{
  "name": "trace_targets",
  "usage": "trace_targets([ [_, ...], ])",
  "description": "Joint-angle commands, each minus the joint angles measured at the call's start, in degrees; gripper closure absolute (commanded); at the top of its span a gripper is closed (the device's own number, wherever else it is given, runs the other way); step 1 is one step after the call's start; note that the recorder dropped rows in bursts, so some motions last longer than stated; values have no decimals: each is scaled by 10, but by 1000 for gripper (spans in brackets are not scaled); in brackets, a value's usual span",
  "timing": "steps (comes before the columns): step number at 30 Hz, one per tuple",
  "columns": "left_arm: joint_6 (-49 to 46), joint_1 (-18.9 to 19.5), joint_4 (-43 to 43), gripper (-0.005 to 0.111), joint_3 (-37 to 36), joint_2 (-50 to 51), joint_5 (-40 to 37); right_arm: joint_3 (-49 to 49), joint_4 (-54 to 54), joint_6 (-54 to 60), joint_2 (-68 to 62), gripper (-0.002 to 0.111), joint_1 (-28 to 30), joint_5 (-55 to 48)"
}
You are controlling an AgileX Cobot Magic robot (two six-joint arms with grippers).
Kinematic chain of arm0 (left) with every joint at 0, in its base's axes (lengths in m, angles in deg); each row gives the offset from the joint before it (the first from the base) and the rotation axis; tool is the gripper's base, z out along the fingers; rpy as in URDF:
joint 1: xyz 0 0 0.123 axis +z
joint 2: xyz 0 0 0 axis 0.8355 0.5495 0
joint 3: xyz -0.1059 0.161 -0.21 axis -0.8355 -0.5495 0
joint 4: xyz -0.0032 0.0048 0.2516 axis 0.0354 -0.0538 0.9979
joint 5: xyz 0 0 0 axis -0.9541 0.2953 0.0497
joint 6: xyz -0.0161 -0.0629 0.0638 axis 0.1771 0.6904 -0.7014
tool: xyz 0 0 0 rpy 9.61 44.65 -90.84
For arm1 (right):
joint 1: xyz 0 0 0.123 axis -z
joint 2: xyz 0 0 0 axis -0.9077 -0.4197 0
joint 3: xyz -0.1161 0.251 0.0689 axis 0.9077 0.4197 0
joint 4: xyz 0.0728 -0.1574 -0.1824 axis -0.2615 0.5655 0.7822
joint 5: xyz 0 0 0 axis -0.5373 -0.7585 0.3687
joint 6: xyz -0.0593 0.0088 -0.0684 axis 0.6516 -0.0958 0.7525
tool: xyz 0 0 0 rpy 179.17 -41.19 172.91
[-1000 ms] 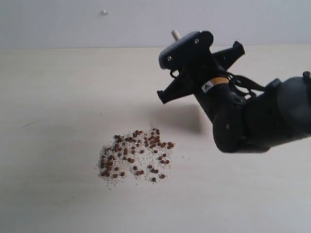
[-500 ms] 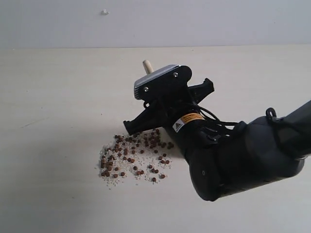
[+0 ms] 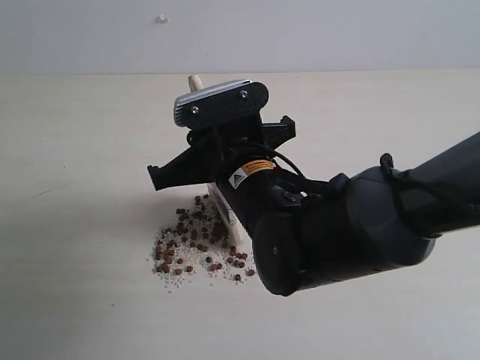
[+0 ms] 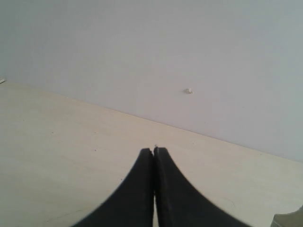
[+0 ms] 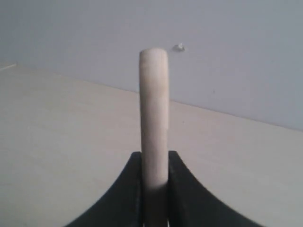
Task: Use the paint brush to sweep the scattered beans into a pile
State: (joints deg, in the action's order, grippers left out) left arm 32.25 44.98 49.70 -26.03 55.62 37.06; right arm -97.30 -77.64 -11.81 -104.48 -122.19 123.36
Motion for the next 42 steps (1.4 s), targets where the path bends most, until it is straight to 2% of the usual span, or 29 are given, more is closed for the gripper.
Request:
trace_targets([
  [1, 2, -3, 1, 107, 0, -4, 2, -4, -61, 77, 32, 108, -5, 30],
  [7, 2, -3, 1, 107, 0, -4, 2, -4, -65, 147, 61, 108, -3, 43],
  [12, 2, -3, 1, 107, 0, -4, 2, -7, 29, 135, 34, 108, 42, 35],
  [19, 2, -3, 1, 107, 0, -4, 2, -9, 239, 20, -32, 108, 98, 20],
  [22, 2, -3, 1, 107, 0, -4, 2, -9, 261, 13, -44, 108, 98, 14],
  [30, 2, -3, 1, 107, 0, -4, 2, -9, 373, -138, -37, 108, 97, 7],
  [33, 2, -3, 1, 107, 0, -4, 2, -9, 319, -118, -21, 108, 97, 9],
  [38, 2, -3, 1, 107, 0, -4, 2, -7, 217, 2, 32, 108, 97, -3],
  [42, 2, -3, 1, 107, 0, -4, 2, -7, 30, 142, 73, 108, 69, -23],
])
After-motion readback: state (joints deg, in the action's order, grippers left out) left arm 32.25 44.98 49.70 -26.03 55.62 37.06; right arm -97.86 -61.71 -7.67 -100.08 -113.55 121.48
